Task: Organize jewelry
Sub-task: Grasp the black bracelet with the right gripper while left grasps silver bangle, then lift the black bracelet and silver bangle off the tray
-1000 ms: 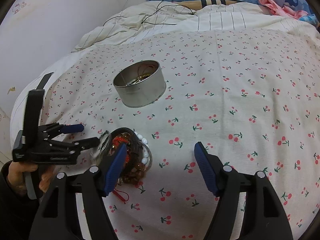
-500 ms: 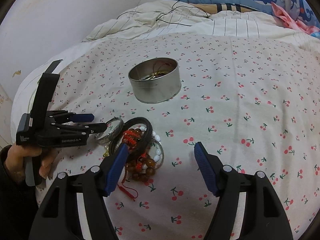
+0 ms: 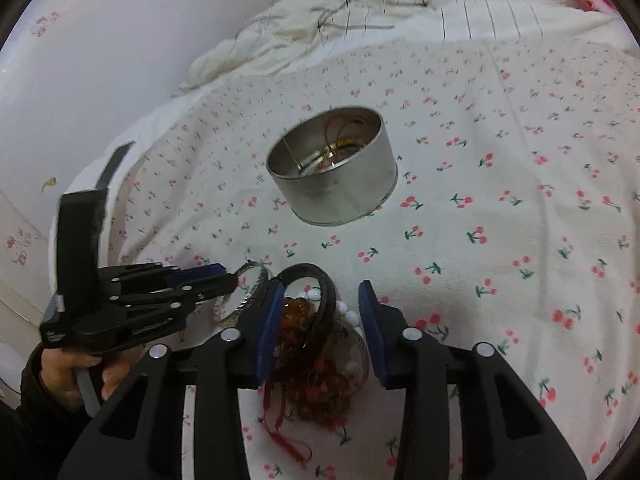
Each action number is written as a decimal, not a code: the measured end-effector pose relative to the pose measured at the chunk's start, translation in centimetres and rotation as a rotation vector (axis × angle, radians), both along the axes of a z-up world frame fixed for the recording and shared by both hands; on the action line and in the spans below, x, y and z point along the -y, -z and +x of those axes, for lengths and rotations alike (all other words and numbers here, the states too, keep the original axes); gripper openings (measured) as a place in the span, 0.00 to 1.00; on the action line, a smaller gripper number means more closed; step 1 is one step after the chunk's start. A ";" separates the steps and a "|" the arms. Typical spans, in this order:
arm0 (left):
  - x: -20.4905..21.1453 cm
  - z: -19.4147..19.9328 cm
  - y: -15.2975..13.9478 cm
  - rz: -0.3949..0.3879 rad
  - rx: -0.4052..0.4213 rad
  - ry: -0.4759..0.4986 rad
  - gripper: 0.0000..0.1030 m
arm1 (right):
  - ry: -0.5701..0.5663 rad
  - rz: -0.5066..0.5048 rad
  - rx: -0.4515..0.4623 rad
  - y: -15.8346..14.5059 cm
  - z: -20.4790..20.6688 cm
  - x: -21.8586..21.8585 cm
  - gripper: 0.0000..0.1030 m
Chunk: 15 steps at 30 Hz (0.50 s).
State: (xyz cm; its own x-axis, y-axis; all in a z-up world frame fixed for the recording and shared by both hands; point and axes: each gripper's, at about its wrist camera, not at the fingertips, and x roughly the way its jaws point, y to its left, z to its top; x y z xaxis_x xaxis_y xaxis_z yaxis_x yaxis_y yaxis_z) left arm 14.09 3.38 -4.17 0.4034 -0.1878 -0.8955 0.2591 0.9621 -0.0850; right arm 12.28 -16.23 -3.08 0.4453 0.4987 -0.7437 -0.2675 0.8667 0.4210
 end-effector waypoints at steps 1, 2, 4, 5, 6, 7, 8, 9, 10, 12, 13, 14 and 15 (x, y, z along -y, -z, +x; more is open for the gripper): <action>0.2 0.0 0.1 0.006 0.000 0.004 0.22 | -0.004 -0.003 -0.010 0.3 0.1 -0.2 0.30; 0.3 0.0 0.1 0.013 0.000 0.012 0.23 | -0.009 -0.007 -0.018 0.5 0.1 -0.4 0.27; 0.7 0.0 0.1 0.023 0.005 0.023 0.24 | -0.012 0.005 -0.017 0.5 0.2 -0.5 0.16; 0.9 0.0 0.0 0.018 0.007 0.033 0.24 | -0.010 -0.001 -0.009 0.4 0.2 -0.6 0.15; 1.0 -0.3 -0.1 0.011 0.009 0.043 0.16 | -0.007 0.000 0.002 0.3 0.1 -0.6 0.14; 1.1 -0.4 -0.2 0.002 0.010 0.051 0.05 | -0.002 0.009 0.007 0.2 0.1 -0.5 0.14; 1.1 -0.4 -0.3 -0.011 0.012 0.055 0.05 | 0.005 0.013 0.014 0.0 0.1 -0.3 0.14; 1.0 -0.3 -0.5 -0.022 0.016 0.053 0.05 | 0.011 0.018 0.020 -0.1 0.1 -0.1 0.13; 0.8 -0.3 -0.8 -0.032 0.027 0.047 0.05 | 0.014 0.043 0.024 -0.4 0.1 0.3 0.13; 0.3 -0.4 -1.7 -0.066 0.061 0.031 0.05 | 0.023 0.081 0.040 -0.9 -0.1 0.9 0.13; 0.0 -0.4 -2.0 -0.081 0.074 0.020 0.05 | 0.027 0.092 0.048 -1.1 -0.2 1.2 0.13; -0.2 -0.2 -2.3 -0.089 0.083 0.013 0.05 | 0.030 0.101 0.051 -1.2 -0.3 1.4 0.13; -0.3 -0.2 -2.6 -0.095 0.093 0.008 0.05 | 0.037 0.104 0.055 -1.3 -0.3 1.7 0.13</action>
State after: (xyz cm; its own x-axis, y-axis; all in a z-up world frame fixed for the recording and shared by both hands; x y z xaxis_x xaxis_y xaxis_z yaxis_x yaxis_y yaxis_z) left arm 13.88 3.67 -1.60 0.4817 -0.2740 -0.8324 0.2777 0.9486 -0.1515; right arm 12.01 -17.90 -1.74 0.5033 0.5545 -0.6628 -0.2612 0.8287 0.4950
